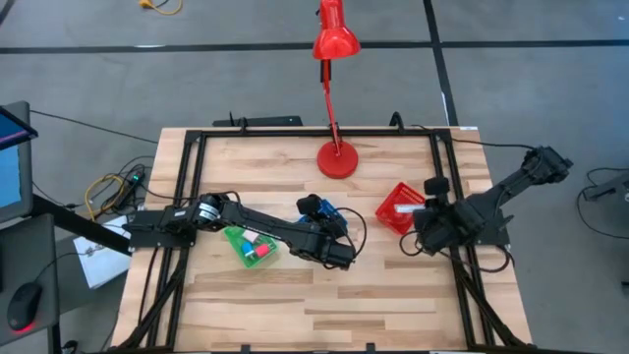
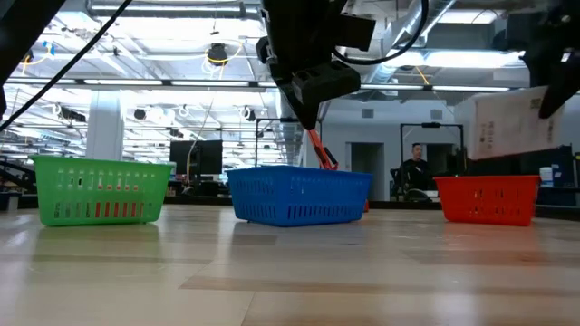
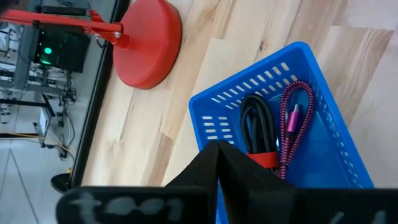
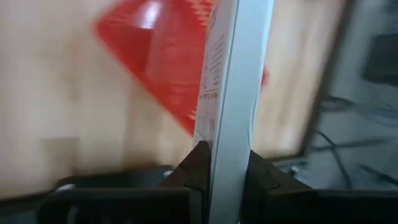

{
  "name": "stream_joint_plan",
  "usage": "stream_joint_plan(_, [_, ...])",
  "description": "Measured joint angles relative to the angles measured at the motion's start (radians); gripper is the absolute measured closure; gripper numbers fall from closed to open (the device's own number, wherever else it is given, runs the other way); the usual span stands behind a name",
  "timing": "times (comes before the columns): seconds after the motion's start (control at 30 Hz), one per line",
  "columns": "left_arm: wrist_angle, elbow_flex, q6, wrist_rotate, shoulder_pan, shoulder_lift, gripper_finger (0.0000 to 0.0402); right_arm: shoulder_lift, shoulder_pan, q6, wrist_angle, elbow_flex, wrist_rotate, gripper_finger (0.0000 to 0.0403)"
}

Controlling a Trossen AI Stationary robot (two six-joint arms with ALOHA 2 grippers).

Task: Pick and place items into bin
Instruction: Put the card reader box into the red basket

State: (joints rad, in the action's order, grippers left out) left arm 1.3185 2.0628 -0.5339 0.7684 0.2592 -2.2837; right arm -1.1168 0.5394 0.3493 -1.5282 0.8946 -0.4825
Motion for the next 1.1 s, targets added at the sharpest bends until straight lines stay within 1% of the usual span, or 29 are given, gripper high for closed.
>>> stream_joint_plan(0.07, [0.000,0.000,0.000,-0.001,0.000,0.000,0.0401,-0.001,-0.013,-0.053,0.023,0.020,0.054,0.0370])
stream_joint_plan(0.13, [0.000,0.000,0.000,-0.001,0.000,0.000,0.0401,-0.004,-0.018,-0.107,0.037,0.039,0.081,0.0370])
stream_joint_plan(0.2, [0.000,0.000,0.000,-0.001,0.001,0.000,0.0401,-0.019,-0.017,-0.201,0.059,0.049,0.070,0.0368])
stream_joint_plan(0.27, [0.000,0.000,0.000,-0.002,0.002,0.000,0.0401,-0.035,-0.021,-0.289,0.066,0.050,0.022,0.0363])
stream_joint_plan(0.33, [0.000,0.000,0.000,-0.004,0.003,0.000,0.0401,-0.059,-0.048,-0.372,0.056,0.050,-0.003,0.0361])
stream_joint_plan(0.4, [0.000,0.000,0.001,-0.004,0.007,0.000,0.0401,-0.086,-0.086,-0.448,0.059,0.050,0.003,0.0361])
stream_joint_plan(0.53, [0.000,0.000,0.002,-0.004,0.020,0.000,0.0401,-0.142,-0.171,-0.574,0.068,0.050,0.052,0.0363])
stream_joint_plan(0.63, [0.000,0.000,0.002,-0.004,0.029,0.000,0.0401,-0.184,-0.232,-0.641,0.089,0.050,0.042,0.0361])
stream_joint_plan(0.87, [0.000,0.000,0.002,-0.004,0.044,0.001,0.0401,-0.274,-0.349,-0.814,0.261,0.050,0.035,0.0358])
stream_joint_plan(1.1, [0.000,0.000,0.000,-0.004,0.044,0.001,0.0401,-0.363,-0.423,-0.829,0.246,0.049,0.031,0.0352])
